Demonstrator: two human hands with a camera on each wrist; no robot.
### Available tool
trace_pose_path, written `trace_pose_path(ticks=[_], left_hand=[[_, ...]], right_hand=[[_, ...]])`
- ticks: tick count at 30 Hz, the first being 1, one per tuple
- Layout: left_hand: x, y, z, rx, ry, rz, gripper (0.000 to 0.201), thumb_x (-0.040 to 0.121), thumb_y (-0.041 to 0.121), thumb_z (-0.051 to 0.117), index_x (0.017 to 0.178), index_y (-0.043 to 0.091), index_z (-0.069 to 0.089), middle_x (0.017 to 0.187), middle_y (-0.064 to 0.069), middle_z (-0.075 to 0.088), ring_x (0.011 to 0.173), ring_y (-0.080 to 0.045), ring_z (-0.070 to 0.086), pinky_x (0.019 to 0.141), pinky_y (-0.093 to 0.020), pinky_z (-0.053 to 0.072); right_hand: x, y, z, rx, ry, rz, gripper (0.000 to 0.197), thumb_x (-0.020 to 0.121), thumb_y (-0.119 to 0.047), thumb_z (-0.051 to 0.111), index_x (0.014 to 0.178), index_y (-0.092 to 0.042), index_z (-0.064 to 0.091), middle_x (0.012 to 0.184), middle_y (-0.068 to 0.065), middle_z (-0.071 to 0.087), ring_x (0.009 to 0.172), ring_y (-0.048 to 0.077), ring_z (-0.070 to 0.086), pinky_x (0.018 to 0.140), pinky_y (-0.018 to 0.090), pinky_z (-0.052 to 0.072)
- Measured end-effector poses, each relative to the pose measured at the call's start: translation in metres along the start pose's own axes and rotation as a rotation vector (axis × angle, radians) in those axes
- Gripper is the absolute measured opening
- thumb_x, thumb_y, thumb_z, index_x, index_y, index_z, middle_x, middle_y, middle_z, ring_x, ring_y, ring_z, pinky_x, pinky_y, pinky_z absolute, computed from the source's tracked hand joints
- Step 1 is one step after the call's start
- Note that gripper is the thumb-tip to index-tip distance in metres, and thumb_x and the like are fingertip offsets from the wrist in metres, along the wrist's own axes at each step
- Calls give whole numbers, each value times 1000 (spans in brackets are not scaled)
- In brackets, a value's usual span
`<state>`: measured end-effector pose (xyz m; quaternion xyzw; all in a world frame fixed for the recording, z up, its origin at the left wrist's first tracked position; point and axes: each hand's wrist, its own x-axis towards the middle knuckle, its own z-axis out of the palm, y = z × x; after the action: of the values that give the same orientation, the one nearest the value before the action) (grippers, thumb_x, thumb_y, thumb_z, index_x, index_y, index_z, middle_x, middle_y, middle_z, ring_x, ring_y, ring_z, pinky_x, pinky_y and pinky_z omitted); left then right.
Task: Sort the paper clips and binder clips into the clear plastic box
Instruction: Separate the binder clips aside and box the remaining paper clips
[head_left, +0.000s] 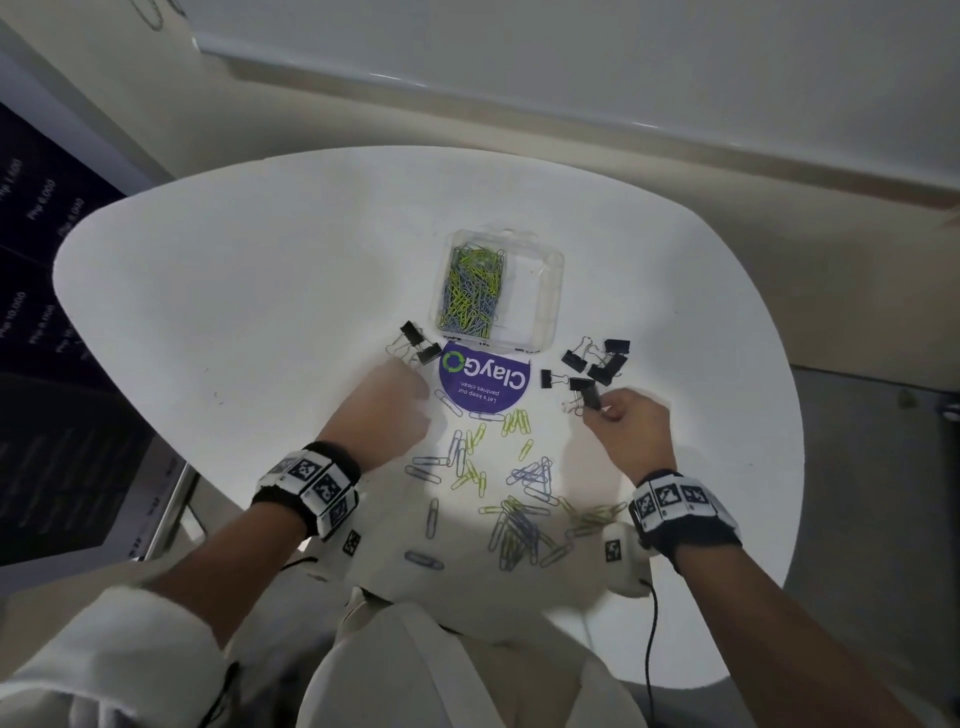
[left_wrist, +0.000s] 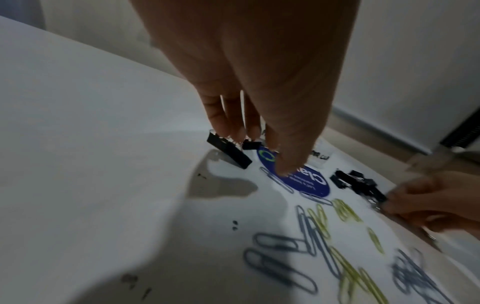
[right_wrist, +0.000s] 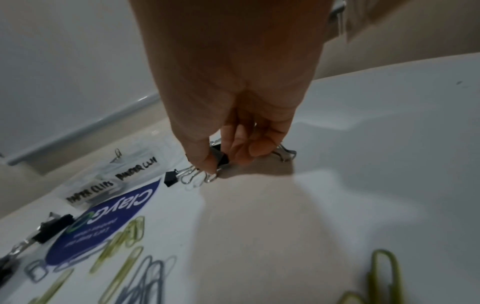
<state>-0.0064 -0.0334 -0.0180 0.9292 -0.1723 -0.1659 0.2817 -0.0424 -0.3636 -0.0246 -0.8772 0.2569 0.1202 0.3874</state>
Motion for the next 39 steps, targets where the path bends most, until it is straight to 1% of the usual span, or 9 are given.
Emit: trace_pose_path(ticks=[4,8,14,21,25,30,33,36,39], left_hand=[[-29,20,4,162,-374,67,83,52,71,72,121,31,46,121,7,39,104,-12,40,90,-30,44],[-54,24,29,549,-542,155,131,30,85,67,140,26,27,124,-6,36,105,-24,40,87,-38,43],[-46,34,45,373,-370,144,106,48,84,61,134,29,33,122,-6,38,101,-22,37,86,-37,40],[-20,45,54,102,-208,-19,70,72,55,71,129,25,41,123,0,37,107,-17,36,92,-38,44],[-19,44,52,64,-126,-34,62,78,38,73,131,17,47,128,-4,42,111,-22,39,94,-38,43],[-22,40,50,80,-146,0,49,81,17,71,126,8,54,123,-9,51,108,-28,48,93,-39,46],[-22,44,54,55,-128,30,37,80,8,70,115,7,60,113,-10,55,100,-29,56,87,-38,50],[-22,51,52,29,-83,70,24,83,9,67,107,7,63,107,-8,58,94,-26,59,81,-38,52],[-27,46,42,47,-183,3,44,78,33,71,116,17,57,113,-3,54,99,-23,55,81,-37,50]], right_hand=[[-5,2,-3,-6,-59,-56,22,79,-25,79,96,-21,65,67,-3,62,59,7,57,53,10,41],[-18,9,-20,-83,-423,-139,35,66,-32,89,81,-22,59,68,0,56,57,7,48,57,21,42],[-32,38,-37,-559,-592,-218,60,44,-47,92,85,-32,51,88,-14,53,73,5,52,58,22,37],[-58,45,-4,-344,-558,-261,36,67,-22,86,85,-29,56,92,-12,53,78,8,55,68,21,44],[-65,37,17,-249,-516,-342,23,80,-33,77,88,-35,56,93,-14,53,80,0,54,72,21,44],[-71,18,42,-159,-393,-291,46,77,-35,80,116,-25,58,116,-12,52,93,8,57,84,25,50],[-70,12,53,-118,-331,-334,33,86,-28,72,117,-21,61,118,-5,53,99,11,57,89,31,51],[-70,3,52,-97,-391,-389,28,90,-23,68,117,-21,63,111,-7,55,92,8,57,87,27,52],[-68,3,34,-163,-472,-347,35,78,-32,79,108,-30,61,97,-11,52,80,8,55,74,27,53]])
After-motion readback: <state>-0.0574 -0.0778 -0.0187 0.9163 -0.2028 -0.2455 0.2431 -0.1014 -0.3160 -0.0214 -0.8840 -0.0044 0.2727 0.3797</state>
